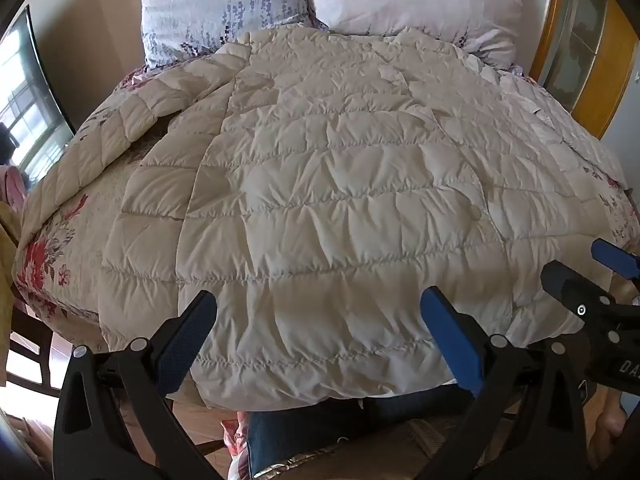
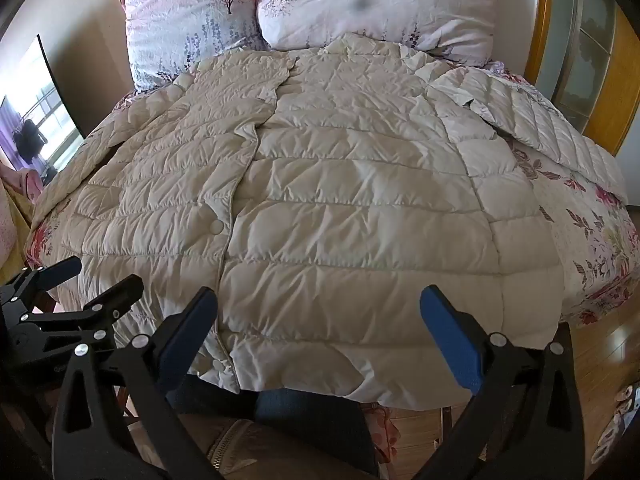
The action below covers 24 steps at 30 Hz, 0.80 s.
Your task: Fold large clothes
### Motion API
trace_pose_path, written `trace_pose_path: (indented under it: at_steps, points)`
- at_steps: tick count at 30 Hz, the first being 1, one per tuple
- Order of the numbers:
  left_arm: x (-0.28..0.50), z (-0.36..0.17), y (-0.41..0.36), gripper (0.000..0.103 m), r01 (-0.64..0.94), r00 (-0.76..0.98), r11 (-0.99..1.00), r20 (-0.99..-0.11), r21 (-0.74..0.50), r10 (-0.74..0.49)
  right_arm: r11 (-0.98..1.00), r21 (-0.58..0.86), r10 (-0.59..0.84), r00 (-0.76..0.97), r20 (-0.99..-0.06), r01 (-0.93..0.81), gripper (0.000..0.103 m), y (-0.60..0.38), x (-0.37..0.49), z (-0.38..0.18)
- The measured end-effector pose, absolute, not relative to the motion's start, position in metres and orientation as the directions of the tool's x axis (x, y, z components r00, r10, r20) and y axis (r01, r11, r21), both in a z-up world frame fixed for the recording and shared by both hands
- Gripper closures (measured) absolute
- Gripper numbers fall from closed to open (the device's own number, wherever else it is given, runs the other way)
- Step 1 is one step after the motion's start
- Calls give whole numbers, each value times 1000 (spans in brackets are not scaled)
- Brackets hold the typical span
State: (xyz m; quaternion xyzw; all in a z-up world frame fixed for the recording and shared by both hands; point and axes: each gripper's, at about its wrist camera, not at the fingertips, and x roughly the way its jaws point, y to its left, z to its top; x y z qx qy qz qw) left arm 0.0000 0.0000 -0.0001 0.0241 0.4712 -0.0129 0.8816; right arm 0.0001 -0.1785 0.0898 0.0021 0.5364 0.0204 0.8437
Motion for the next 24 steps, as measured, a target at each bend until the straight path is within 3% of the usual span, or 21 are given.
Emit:
trace_pose_path:
  at_steps: [24]
  points:
    - [0,0,0,1,46,557,999,-831,24,-6,999,29,39,428,-903,-30,2,-179,0,91]
